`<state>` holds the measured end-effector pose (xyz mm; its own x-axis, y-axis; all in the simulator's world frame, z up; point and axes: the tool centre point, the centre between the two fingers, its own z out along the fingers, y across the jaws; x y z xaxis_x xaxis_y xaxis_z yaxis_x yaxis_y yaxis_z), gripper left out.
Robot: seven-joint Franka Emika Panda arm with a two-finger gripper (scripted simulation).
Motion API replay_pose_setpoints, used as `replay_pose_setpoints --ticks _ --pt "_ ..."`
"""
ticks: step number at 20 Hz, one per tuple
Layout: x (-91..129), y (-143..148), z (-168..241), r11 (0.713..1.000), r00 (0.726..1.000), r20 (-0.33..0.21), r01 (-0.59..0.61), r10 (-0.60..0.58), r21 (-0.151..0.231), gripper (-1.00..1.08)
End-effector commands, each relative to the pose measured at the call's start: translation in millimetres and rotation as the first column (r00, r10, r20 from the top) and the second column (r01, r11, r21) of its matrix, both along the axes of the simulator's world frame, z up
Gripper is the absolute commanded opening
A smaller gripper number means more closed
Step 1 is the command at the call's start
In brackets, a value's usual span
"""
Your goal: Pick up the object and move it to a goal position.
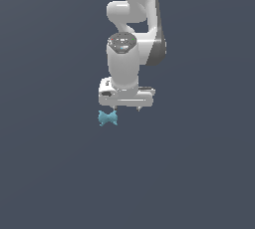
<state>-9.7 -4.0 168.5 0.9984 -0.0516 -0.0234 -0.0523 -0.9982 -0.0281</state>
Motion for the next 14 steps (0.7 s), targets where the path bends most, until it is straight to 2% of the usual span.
replay_pose_setpoints --ticks 1,10,14 --pt "0.0 0.0 0.0 1.0 1.0 0.0 0.0 0.0 0.0 1.0" --pt "2.5 -24.4 11.7 1.0 0.999 0.022 0.025 -0.025 -0.002 1.0" --pt "2.6 -25.3 12.7 1.0 0.999 0.024 0.022 -0.022 -0.002 1.0"
